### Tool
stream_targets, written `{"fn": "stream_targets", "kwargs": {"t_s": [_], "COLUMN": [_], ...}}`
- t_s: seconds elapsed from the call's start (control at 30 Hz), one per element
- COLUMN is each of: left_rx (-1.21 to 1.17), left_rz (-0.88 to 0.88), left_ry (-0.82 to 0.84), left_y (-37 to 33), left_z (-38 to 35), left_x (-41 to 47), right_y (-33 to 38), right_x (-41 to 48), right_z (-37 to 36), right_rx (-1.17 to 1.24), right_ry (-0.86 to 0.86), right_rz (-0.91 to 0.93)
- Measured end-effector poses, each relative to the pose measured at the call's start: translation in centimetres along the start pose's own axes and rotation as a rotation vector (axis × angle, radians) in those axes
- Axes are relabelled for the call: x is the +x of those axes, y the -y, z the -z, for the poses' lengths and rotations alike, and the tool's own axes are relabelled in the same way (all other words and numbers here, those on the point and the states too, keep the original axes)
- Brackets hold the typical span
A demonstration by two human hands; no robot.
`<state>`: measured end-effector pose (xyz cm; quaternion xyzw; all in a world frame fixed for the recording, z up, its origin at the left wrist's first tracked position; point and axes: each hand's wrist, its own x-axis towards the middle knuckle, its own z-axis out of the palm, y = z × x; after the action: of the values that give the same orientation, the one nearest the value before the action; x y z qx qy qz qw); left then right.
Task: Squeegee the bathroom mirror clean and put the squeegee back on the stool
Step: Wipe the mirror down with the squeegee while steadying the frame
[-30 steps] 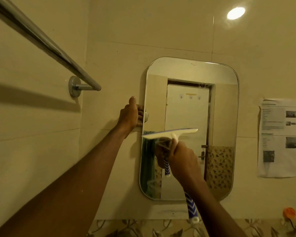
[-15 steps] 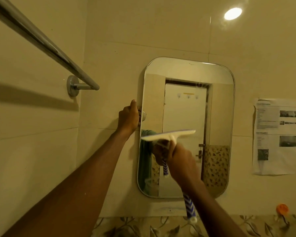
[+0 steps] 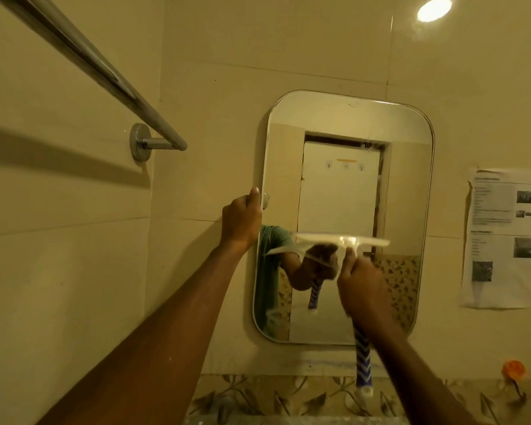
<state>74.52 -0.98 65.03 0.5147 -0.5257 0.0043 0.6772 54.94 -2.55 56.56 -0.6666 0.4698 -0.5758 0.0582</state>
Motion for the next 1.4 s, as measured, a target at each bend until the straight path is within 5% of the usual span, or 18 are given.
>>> {"fn": "stream_targets", "kwargs": {"t_s": [0.13,0.43,0.73,1.03,1.4], "left_rx": [-0.001,0.019,-0.031,-0.104,-0.132], "left_rz": [0.03,0.054,0.104,0.173,0.206], "left_ry": [-0.005,-0.005,-0.005,0.035,0.049], "left_y": [0.2,1.1,1.1,1.1,1.3], "left_z": [0.2,-0.1,0.1,0.5,0.6], "left_x": [-0.1,-1.5,-2.1,-2.1,-2.4], "right_y": [-1.5,4.0,-1.7,6.1,-1.7], "right_x": [-3.7,4.5,-5.3,1.9,-8.4], "right_z": [-1.1,1.9,-1.7,-0.1,-4.9], "right_rx": [-0.077,0.043,-0.088,0.069,-0.125], "right_ry": [0.046,-0.032,0.108,0.048,0.192], "right_rz": [-0.05,0.029,-0.11,0.033,-0.086]}}
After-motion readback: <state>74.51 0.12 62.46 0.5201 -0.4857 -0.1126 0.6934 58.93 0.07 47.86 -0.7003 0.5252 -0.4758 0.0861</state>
